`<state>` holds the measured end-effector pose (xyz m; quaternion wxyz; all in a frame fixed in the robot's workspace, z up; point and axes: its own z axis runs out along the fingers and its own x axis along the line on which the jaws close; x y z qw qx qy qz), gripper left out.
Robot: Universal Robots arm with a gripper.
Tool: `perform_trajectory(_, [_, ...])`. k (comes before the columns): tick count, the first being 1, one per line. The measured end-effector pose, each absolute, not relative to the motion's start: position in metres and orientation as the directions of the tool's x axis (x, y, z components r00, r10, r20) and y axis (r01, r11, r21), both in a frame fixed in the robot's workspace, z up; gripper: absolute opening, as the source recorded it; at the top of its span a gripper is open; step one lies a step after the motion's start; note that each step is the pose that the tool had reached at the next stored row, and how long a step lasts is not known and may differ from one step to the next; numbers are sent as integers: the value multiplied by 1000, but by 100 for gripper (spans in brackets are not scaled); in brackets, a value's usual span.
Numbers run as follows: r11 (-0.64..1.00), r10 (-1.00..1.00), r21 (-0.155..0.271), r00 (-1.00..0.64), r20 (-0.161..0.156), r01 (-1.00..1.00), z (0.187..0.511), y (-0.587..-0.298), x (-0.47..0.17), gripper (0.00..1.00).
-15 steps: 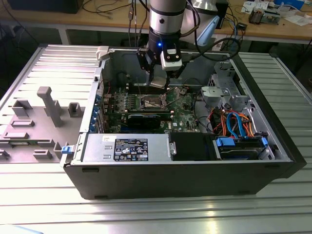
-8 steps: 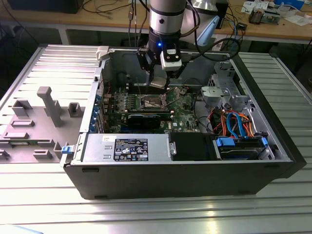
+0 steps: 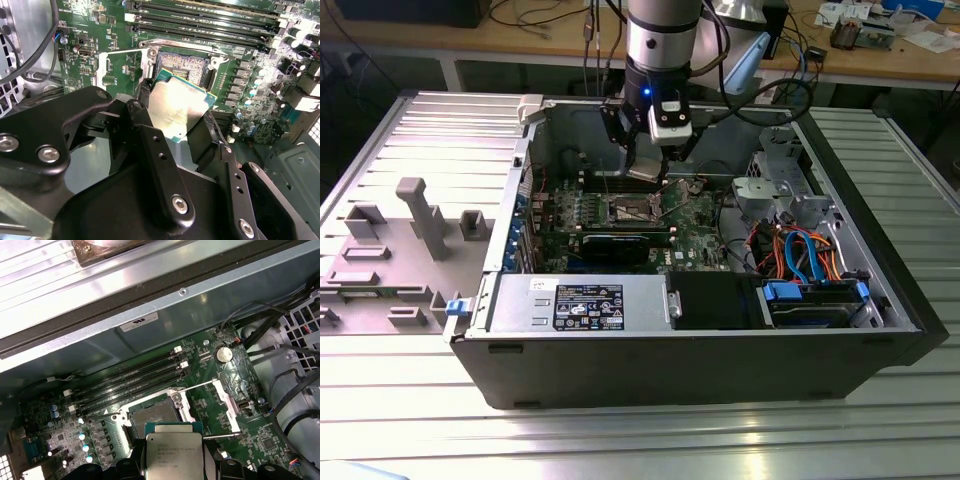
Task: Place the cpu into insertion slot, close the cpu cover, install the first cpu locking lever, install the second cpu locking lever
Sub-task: 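Place the cpu into insertion slot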
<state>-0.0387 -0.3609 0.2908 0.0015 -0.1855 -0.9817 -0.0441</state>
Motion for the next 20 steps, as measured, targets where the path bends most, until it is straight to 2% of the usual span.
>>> perform_trajectory(20, [917,390,86,-921,19,390,290,-361,-39,55])
